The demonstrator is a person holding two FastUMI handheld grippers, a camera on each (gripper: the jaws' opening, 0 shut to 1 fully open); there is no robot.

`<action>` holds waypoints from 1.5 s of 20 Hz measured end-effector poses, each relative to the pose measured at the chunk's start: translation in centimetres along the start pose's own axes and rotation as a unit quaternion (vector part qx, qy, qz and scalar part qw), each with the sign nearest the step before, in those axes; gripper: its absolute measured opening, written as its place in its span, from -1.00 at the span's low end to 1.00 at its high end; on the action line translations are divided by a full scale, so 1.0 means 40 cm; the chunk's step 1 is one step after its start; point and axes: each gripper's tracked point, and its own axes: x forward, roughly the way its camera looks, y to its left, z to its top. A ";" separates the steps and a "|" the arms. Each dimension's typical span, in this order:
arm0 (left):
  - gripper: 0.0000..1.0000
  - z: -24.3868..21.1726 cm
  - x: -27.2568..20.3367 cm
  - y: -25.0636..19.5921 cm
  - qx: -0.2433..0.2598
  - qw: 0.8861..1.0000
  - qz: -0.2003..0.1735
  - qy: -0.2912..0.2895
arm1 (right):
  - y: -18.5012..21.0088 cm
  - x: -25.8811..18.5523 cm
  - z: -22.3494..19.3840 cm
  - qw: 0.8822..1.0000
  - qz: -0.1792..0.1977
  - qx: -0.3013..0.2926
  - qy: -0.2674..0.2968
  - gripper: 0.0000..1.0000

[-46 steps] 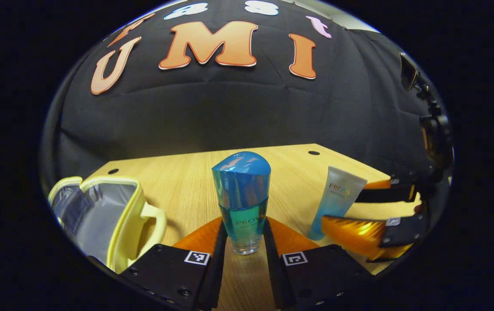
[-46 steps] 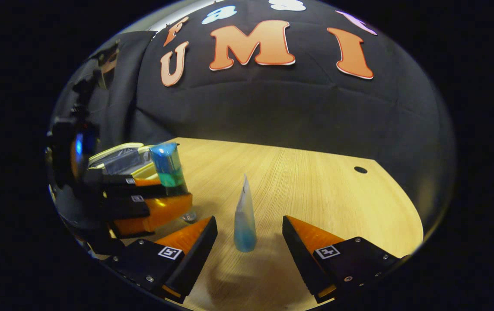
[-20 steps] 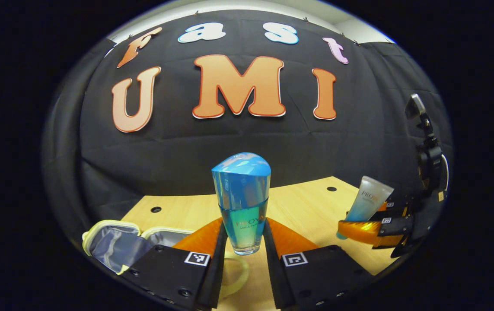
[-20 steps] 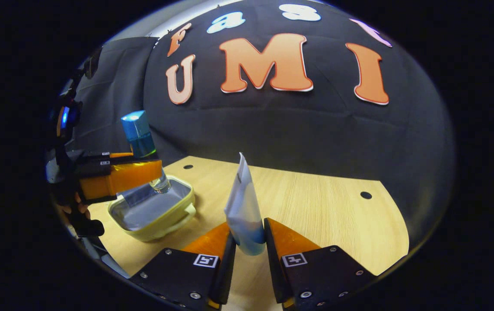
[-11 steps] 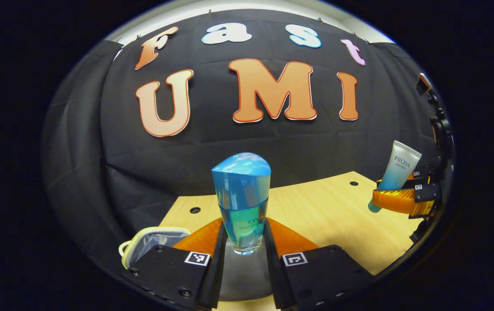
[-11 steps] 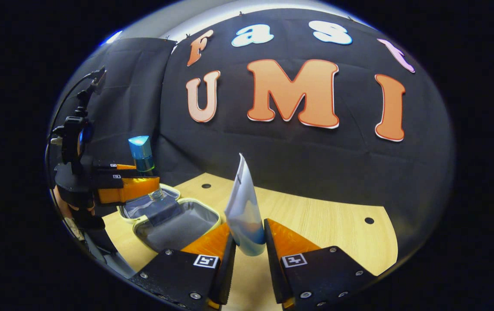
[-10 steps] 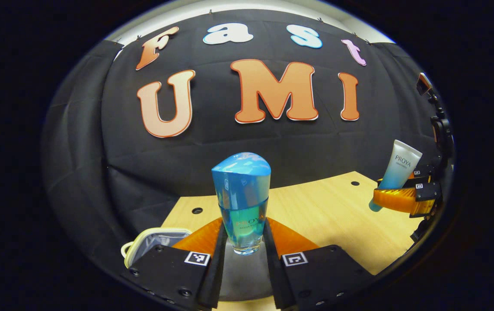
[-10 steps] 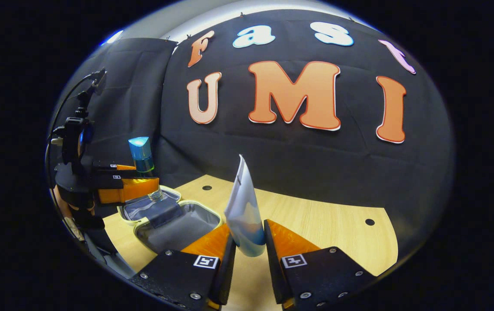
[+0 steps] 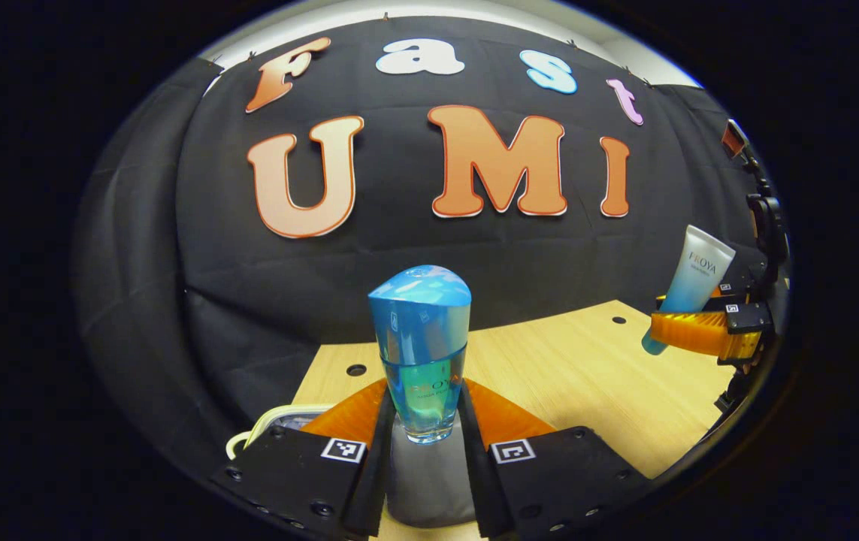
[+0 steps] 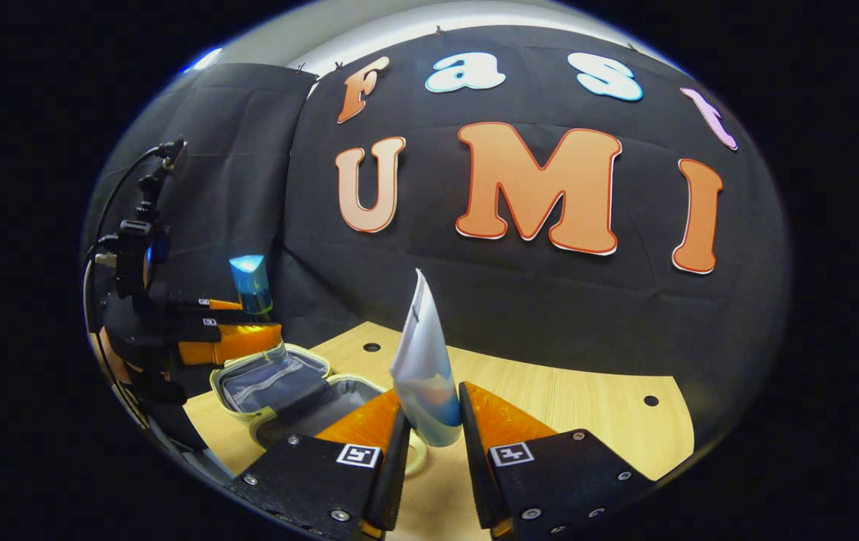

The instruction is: First open the suitcase, pack the skin care products into it, and then close the suitcase.

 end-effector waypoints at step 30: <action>-0.07 -0.483 0.122 -0.032 -0.030 0.945 -0.062 0.320 | 0.154 0.089 -0.149 0.996 0.030 0.031 0.074 -0.21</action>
